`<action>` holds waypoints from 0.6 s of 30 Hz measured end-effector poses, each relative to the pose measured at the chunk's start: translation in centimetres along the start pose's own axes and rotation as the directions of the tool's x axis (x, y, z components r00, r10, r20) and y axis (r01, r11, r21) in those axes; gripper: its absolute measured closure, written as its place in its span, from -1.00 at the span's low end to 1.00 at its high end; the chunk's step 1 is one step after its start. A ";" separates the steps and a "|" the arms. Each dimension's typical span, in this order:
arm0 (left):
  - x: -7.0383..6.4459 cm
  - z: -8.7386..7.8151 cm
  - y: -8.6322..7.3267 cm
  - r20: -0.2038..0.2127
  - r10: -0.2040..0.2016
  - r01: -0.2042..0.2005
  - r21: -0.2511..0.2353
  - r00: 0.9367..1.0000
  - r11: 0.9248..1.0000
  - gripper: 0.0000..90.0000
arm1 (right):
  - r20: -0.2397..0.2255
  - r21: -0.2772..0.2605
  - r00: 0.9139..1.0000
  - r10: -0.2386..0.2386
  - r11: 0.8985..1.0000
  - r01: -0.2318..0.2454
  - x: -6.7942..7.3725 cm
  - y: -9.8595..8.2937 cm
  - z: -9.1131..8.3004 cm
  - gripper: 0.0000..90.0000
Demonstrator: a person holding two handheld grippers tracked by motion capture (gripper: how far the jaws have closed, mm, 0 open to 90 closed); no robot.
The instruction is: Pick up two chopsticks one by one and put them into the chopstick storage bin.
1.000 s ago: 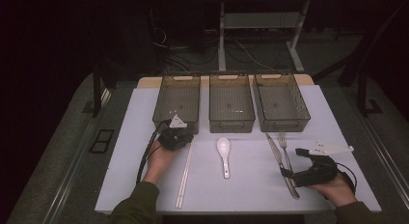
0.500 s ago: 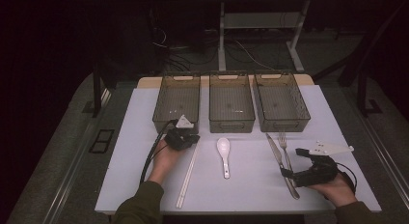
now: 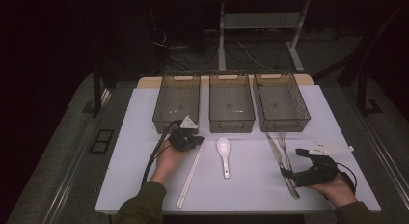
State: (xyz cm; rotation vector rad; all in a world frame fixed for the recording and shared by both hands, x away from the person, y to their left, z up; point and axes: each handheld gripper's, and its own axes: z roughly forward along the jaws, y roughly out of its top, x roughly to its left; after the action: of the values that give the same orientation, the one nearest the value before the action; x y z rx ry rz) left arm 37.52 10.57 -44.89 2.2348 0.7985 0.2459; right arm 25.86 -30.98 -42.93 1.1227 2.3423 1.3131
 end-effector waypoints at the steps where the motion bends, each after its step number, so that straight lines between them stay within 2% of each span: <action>1: -0.1 0.1 0.1 0.003 0.002 -0.002 -0.002 1.000 1.000 0.98 | 0.000 0.000 1.000 -0.001 1.000 0.001 0.0 0.0 0.0 -0.98; 18: -1.8 1.1 1.0 0.049 0.045 -0.045 0.003 0.998 0.999 0.98 | -0.001 0.005 1.000 -0.002 1.000 0.002 0.0 0.0 0.0 -0.98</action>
State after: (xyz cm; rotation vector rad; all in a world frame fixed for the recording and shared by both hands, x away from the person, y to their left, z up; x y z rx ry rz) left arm 36.99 8.27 -44.91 2.2555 0.7237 0.2110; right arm 25.85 -30.97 -42.96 1.1215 2.3481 1.3085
